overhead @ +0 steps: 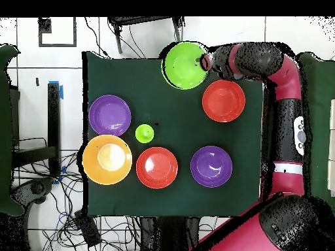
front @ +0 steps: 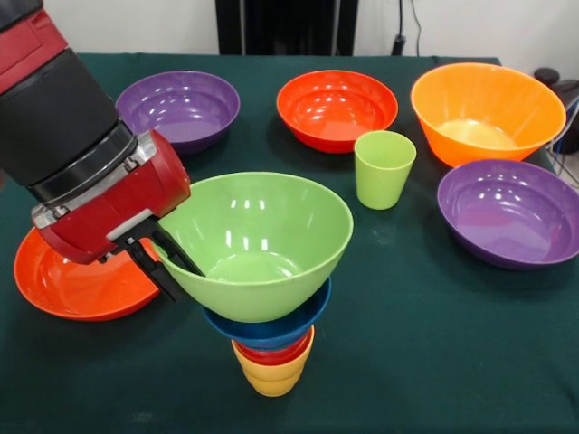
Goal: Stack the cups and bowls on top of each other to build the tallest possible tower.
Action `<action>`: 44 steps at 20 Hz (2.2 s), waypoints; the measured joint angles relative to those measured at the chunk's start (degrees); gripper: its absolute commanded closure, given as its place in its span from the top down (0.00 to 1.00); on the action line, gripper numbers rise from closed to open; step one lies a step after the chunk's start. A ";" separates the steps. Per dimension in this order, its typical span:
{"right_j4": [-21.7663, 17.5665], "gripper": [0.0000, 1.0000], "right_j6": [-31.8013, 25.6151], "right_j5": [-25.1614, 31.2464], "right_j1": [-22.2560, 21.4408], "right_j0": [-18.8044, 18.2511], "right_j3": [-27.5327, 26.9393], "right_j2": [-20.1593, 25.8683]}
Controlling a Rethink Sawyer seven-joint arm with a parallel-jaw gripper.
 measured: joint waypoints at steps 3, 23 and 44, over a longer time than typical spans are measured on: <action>0.58 0.00 0.00 -0.04 -0.21 0.41 0.00 -0.72; 4.30 1.00 0.00 -0.02 -0.58 3.81 0.02 -3.85; 4.79 1.00 0.00 -0.02 -0.51 6.01 -6.92 -4.86</action>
